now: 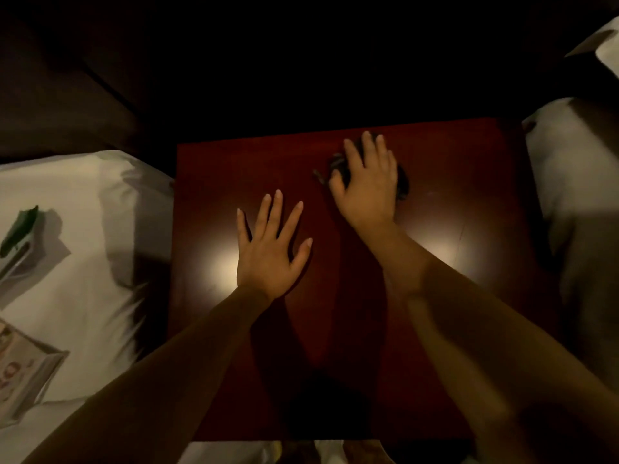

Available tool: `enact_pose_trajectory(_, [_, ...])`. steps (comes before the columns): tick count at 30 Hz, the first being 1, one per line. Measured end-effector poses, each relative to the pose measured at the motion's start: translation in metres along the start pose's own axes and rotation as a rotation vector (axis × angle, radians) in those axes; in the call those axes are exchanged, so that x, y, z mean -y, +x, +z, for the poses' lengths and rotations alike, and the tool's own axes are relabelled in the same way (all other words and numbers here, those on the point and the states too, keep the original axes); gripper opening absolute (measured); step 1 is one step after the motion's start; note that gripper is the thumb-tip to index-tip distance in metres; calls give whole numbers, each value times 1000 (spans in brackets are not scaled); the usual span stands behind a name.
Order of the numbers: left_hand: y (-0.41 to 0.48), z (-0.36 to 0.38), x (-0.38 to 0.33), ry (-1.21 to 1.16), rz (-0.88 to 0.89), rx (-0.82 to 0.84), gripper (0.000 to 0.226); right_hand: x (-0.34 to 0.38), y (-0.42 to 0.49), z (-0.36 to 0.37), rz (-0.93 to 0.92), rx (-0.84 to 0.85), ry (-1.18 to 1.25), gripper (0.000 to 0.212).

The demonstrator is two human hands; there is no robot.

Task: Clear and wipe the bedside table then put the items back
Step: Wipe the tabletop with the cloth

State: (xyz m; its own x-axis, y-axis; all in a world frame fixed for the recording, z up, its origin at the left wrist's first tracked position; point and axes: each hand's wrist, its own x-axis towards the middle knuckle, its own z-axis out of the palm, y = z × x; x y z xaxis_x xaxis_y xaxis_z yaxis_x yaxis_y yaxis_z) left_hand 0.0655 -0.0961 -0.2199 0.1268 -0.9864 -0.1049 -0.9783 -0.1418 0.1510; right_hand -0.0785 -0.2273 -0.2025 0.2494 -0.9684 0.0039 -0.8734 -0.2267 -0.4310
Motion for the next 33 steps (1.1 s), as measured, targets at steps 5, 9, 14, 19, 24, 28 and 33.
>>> enact_pose_trajectory(5, [-1, -2, -1, 2, 2, 0, 66, 7, -19, 5, -44, 25, -5, 52])
enact_pose_trajectory(9, [-26, -4, 18, -30, -5, 4, 64, 10, -79, 6, -27, 15, 30, 53])
enact_pose_trajectory(14, [-68, -8, 48, -12, -40, 30, 62, 7, -194, 0, 44, 49, 3, 55])
enact_pose_trajectory(19, [-70, -12, 47, -7, -37, 40, 63, -22, -249, -16, 173, 74, -86, 60])
enact_pose_trajectory(24, [-69, -10, 47, 9, -45, 39, 62, -52, -219, -35, 360, -36, -36, 60])
enact_pose_trajectory(28, [-68, -7, 48, 27, -52, 31, 61, -71, -167, -45, 377, -129, -46, 56])
enact_pose_trajectory(33, [-69, -5, 48, 54, -40, 1, 62, -70, -106, -40, 467, -168, -39, 57])
